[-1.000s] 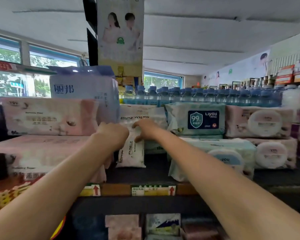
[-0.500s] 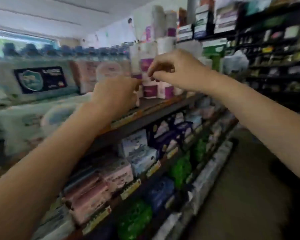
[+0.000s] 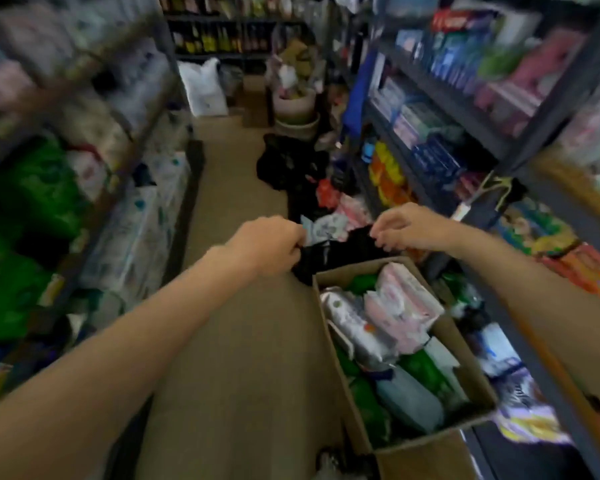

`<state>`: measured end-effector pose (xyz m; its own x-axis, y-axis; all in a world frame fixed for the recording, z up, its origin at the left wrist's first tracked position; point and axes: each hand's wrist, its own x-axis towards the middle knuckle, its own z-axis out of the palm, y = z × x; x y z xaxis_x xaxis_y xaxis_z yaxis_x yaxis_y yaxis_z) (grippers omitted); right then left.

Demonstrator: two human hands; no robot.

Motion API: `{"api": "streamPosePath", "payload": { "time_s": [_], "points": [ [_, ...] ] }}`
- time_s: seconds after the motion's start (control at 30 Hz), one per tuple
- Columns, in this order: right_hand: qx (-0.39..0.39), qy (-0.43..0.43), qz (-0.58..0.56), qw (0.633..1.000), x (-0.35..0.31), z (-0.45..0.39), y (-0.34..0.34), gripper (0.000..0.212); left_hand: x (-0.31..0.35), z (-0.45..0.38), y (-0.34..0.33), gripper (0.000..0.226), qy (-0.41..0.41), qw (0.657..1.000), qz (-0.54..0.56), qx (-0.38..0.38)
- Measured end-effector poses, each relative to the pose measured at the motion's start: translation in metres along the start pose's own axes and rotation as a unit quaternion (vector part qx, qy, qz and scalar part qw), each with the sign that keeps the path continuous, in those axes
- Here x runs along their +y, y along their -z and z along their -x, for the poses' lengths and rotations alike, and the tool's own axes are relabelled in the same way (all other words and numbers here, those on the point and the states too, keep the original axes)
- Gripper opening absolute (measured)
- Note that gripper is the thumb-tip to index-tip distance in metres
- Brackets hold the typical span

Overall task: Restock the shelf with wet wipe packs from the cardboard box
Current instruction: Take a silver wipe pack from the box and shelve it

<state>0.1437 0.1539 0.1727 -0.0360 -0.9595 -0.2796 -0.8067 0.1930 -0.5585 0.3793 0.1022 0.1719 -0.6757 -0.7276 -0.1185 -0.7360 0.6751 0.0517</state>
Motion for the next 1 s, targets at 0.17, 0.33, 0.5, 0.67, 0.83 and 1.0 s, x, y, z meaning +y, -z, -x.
{"api": "streamPosePath", "payload": {
  "time_s": [0.17, 0.33, 0.5, 0.67, 0.83, 1.0],
  "points": [
    [-0.09, -0.115, 0.038, 0.989, 0.138, -0.031, -0.049, 0.016, 0.062, -0.091, -0.093, 0.029, -0.053, 0.99, 0.009, -0.13],
    [-0.229, -0.167, 0.099, 0.954, 0.228, -0.044, -0.126, 0.041, 0.078, -0.127, -0.171, 0.034, -0.048, 0.973, 0.019, -0.225],
    [-0.28, -0.198, 0.047, 0.938, 0.257, -0.05, -0.173, 0.043, 0.076, -0.14, -0.22, 0.036, -0.006, 0.957, 0.055, -0.285],
    [-0.267, -0.254, -0.019, 0.929, 0.286, -0.06, -0.196, 0.039, 0.098, -0.148, -0.247, 0.033, -0.01, 0.955, 0.069, -0.289],
    [-0.235, -0.37, -0.155, 0.885, 0.298, -0.061, -0.214, 0.025, 0.129, -0.153, -0.272, 0.033, -0.028, 0.946, 0.093, -0.31],
    [-0.201, -0.371, -0.138, 0.896, 0.29, -0.064, -0.241, 0.01, 0.129, -0.164, -0.266, 0.034, -0.023, 0.947, 0.086, -0.308]
  ]
}}
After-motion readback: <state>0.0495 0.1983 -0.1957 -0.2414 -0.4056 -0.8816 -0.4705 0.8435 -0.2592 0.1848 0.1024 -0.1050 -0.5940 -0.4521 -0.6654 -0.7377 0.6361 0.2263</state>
